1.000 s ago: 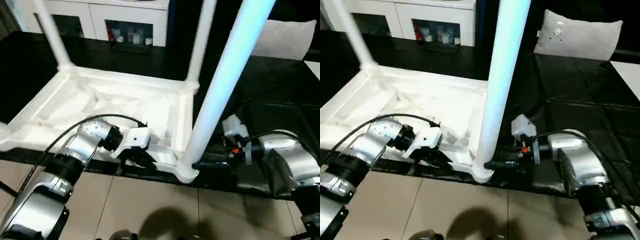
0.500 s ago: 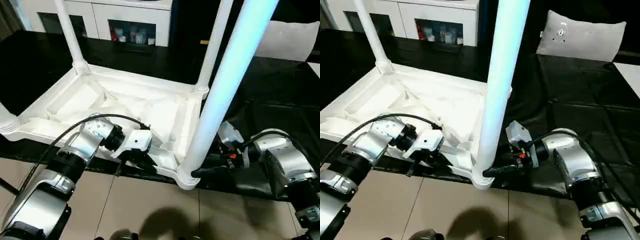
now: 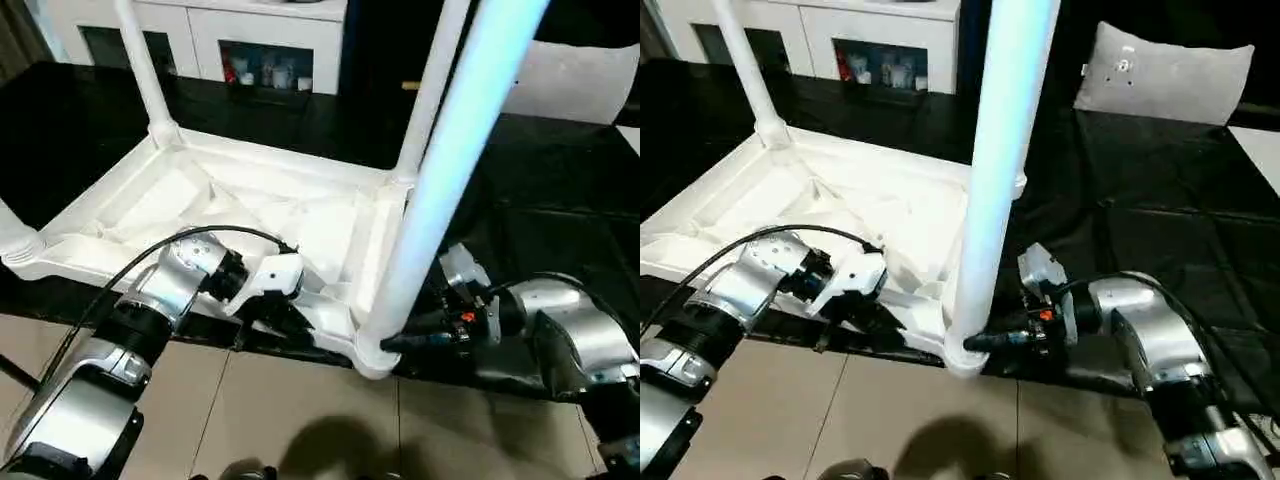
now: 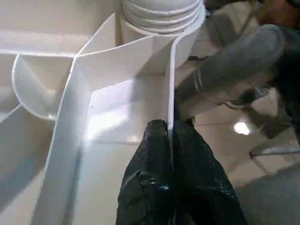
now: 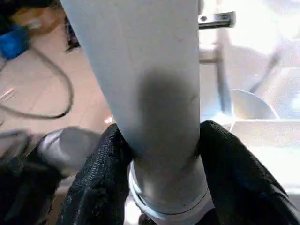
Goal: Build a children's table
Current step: Rotate leg to tighten
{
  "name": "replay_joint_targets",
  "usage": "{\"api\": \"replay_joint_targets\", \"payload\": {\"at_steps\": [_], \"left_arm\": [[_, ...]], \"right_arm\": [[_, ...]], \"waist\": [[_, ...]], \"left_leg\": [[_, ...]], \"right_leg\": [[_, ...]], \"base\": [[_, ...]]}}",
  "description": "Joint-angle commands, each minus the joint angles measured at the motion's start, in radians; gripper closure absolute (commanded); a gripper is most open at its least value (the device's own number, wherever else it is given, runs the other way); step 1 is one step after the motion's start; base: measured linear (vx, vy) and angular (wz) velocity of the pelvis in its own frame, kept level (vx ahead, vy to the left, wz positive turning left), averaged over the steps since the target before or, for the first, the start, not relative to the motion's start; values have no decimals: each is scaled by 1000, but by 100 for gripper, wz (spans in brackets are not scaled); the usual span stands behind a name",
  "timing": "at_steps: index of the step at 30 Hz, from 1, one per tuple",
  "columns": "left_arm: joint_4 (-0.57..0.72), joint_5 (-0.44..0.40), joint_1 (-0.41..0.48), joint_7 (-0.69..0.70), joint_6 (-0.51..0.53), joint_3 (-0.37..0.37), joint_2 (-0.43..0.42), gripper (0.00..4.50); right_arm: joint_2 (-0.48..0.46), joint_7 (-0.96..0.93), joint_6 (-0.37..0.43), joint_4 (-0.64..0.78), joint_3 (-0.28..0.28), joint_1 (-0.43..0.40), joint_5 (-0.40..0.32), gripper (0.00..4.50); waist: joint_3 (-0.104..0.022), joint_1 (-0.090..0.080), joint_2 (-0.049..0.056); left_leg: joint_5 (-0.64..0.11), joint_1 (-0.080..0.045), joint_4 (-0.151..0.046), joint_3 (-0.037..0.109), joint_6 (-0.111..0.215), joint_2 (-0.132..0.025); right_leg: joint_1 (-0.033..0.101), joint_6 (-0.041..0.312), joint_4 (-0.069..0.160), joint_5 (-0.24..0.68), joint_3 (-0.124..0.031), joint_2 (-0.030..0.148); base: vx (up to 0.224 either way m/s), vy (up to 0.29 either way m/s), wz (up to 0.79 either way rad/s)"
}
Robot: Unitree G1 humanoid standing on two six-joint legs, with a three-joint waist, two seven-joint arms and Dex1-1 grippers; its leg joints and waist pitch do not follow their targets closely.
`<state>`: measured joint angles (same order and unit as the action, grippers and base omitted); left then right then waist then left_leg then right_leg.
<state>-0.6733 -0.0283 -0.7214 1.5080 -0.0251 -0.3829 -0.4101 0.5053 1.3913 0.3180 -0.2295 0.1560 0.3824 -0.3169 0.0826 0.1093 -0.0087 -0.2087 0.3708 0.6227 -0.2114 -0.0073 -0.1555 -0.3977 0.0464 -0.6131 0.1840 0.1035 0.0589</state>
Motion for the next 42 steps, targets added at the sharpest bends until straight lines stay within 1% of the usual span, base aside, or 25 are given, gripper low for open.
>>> {"api": "replay_joint_targets", "payload": {"at_steps": [1,2,3,4,5,6,7,8,12,13,14,15,18,19,22,23,27,28,31,33,34,36,37,38,42], "left_arm": [[60,41,-14,-87,67,40,66,450],[70,41,-15,-125,109,48,88,450],[75,36,-16,-164,136,52,109,450],[78,29,-20,-202,164,54,129,450],[78,29,-20,-202,164,54,129,450],[63,15,-38,-309,219,68,184,450],[50,11,-53,-375,252,81,216,450],[43,11,-61,-404,265,89,230,450],[27,28,-91,-521,335,137,291,450],[22,24,-98,-562,349,148,307,450],[16,14,-106,-619,362,163,326,450],[15,12,-106,-624,362,163,327,450],[18,-23,-110,-680,364,162,339,450],[19,-43,-110,-690,362,152,334,450],[19,-60,-109,-696,361,140,324,450],[21,-65,-107,-697,363,135,317,450],[20,-71,-97,-698,355,128,292,450],[20,-71,-94,-692,348,130,285,450],[18,-68,-86,-669,330,137,273,450],[14,-71,-80,-646,309,131,256,450],[10,-72,-72,-616,275,121,236,450],[5,-68,-64,-579,254,114,211,450],[11,-51,-52,-501,210,106,180,450],[11,-51,-51,-498,209,106,179,450],[17,-63,-40,-387,139,68,116,450]], "right_arm": [[-56,-131,39,14,-4,-2,8,259],[-89,-206,34,2,-17,-2,28,259],[-119,-282,43,-9,-26,0,50,259],[-146,-344,41,-11,-32,-1,66,259],[-146,-344,41,-11,-32,-1,66,260],[-207,-481,49,-12,-31,-4,114,260],[-246,-561,60,-13,-34,-2,135,260],[-266,-600,65,-19,-40,3,143,261],[-364,-802,98,-56,-69,36,186,261],[-401,-871,94,-77,-72,54,206,261],[-450,-960,95,-106,-81,78,227,261],[-455,-969,94,-111,-84,81,228,261],[-523,-1073,78,-155,-118,116,231,261],[-544,-1099,80,-156,-143,121,216,192],[-561,-1127,74,-146,-162,123,210,192],[-563,-1136,75,-135,-167,119,209,171],[-548,-1125,78,-77,-168,81,216,137],[-533,-1108,74,-51,-163,62,215,110],[-486,-1056,68,8,-159,16,208,99],[-446,-1005,81,46,-158,-11,193,91],[-403,-950,91,82,-160,-36,174,66],[-345,-880,107,118,-171,-61,150,60],[-265,-765,108,141,-171,-80,122,43],[-261,-760,107,142,-171,-81,121,43],[-140,-599,76,138,-156,-92,108,4]], "waist": [[-75,-10,-7],[-75,-18,-11],[-73,-22,-4],[-73,-35,-10],[-75,-39,-10],[-75,-52,-11],[-76,-62,-8],[-76,-69,-10],[-76,-73,-5],[-76,-72,3],[-77,-78,1],[-76,-79,1],[-78,-80,6],[-79,-79,8],[-82,-78,9],[-81,-78,9],[-79,-76,13],[-79,-75,14],[-79,-70,13],[-80,-71,11],[-79,-72,10],[-79,-71,8],[-78,-69,12],[-76,-69,10],[-72,-66,12]], "left_leg": [[-121,-19,-75,53,37,-95],[-121,-15,-75,54,28,-92],[-123,-16,-76,56,24,-92],[-129,-10,-76,59,21,-88],[-123,-10,-76,59,20,-89],[-119,-11,-75,58,26,-88],[-112,-14,-73,56,26,-89],[-108,-12,-72,56,31,-86],[-92,-12,-71,54,53,-80],[-89,-12,-71,55,56,-82],[-88,-11,-72,55,55,-84],[-95,-12,-73,55,54,-83],[-92,-15,-74,55,51,-85],[-87,-15,-74,55,53,-87],[-69,-15,-75,55,62,-90],[-67,-15,-75,54,63,-90],[-83,-16,-76,54,61,-90],[-93,-16,-76,54,56,-90],[-94,-17,-76,53,61,-91],[-84,-12,-76,55,66,-90],[-90,-9,-75,55,81,-89],[-95,-10,-73,54,86,-88],[-103,-10,-72,54,91,-86],[-111,-10,-73,54,91,-86],[-139,-15,-74,54,80,-87]], "right_leg": [[53,173,91,324,-75,128],[57,159,91,354,-74,128],[53,160,94,359,-74,128],[59,152,96,370,-71,127],[60,151,96,364,-72,127],[57,156,96,346,-73,125],[50,173,94,314,-75,122],[54,182,93,303,-75,121],[55,181,96,286,-74,118],[55,186,95,271,-75,119],[53,194,91,250,-75,117],[52,194,94,258,-74,117],[53,192,93,239,-77,117],[54,196,90,215,-78,118],[56,209,80,149,-80,120],[56,214,79,135,-81,120],[57,218,81,132,-82,122],[58,216,81,142,-82,123],[59,208,83,140,-83,122],[64,207,80,121,-81,120],[65,208,83,125,-81,123],[66,200,85,144,-82,122],[65,197,90,169,-80,122],[65,193,92,184,-80,120],[57,177,99,257,-79,118]], "base": [[0,0,0],[0,0,0],[0,0,0],[0,0,0],[0,0,0],[0,0,0],[0,0,0],[0,0,0],[0,0,0],[0,0,0],[0,0,0],[0,0,0],[0,0,0],[0,0,0],[0,0,0],[0,0,0],[0,0,0],[0,0,0],[0,0,0],[0,0,0],[0,0,0],[0,0,0],[0,0,0],[0,0,0],[0,0,0]]}}
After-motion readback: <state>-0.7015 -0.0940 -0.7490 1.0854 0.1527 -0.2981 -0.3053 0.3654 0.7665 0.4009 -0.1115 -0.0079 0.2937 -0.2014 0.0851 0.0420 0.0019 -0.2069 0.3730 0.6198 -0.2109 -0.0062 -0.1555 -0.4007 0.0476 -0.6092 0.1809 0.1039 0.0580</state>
